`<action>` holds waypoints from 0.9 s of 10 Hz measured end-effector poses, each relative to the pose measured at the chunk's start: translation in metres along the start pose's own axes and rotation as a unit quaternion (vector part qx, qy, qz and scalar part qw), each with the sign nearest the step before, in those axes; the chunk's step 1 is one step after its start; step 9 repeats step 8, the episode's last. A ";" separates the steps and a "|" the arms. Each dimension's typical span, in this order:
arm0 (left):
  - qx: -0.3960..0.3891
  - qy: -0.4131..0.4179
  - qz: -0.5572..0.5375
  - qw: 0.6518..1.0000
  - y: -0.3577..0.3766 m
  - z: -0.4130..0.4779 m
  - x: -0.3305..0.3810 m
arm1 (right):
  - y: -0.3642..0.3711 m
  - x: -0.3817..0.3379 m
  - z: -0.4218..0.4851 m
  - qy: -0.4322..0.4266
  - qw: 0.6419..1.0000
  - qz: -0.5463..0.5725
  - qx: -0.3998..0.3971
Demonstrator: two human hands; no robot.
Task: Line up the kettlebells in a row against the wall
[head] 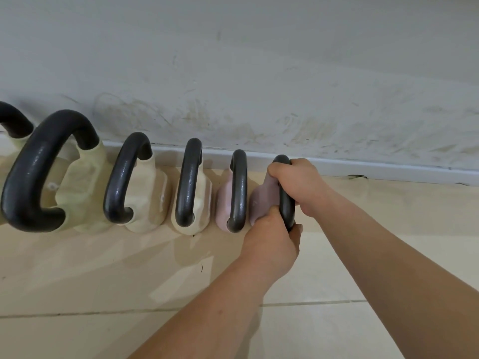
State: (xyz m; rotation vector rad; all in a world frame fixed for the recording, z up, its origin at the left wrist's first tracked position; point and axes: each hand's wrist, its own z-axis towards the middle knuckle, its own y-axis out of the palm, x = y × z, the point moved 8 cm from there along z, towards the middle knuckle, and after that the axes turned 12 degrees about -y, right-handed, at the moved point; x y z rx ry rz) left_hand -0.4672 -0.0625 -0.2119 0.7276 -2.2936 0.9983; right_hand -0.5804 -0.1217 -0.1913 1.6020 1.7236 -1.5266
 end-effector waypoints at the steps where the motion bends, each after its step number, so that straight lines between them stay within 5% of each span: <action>1: -0.022 0.006 -0.019 1.000 -0.001 0.000 -0.001 | 0.000 0.004 -0.002 0.002 0.999 0.027 0.017; 4: -0.059 0.005 -0.062 0.996 -0.012 -0.014 -0.039 | -0.019 0.023 -0.030 0.010 0.983 0.130 0.128; 6: -0.038 0.000 -0.069 0.997 -0.039 -0.037 -0.060 | -0.018 -0.001 -0.064 -0.166 0.968 -0.065 0.175; 7: 0.014 0.009 -0.063 0.998 -0.071 -0.056 -0.064 | -0.001 -0.045 -0.105 -0.340 0.905 -0.179 0.181; 8: 0.064 0.028 -0.046 0.997 -0.102 -0.083 -0.061 | 0.022 -0.073 -0.140 -0.422 0.868 -0.230 0.121; 9: 0.064 0.028 -0.046 0.997 -0.102 -0.083 -0.061 | 0.022 -0.073 -0.140 -0.422 0.868 -0.230 0.121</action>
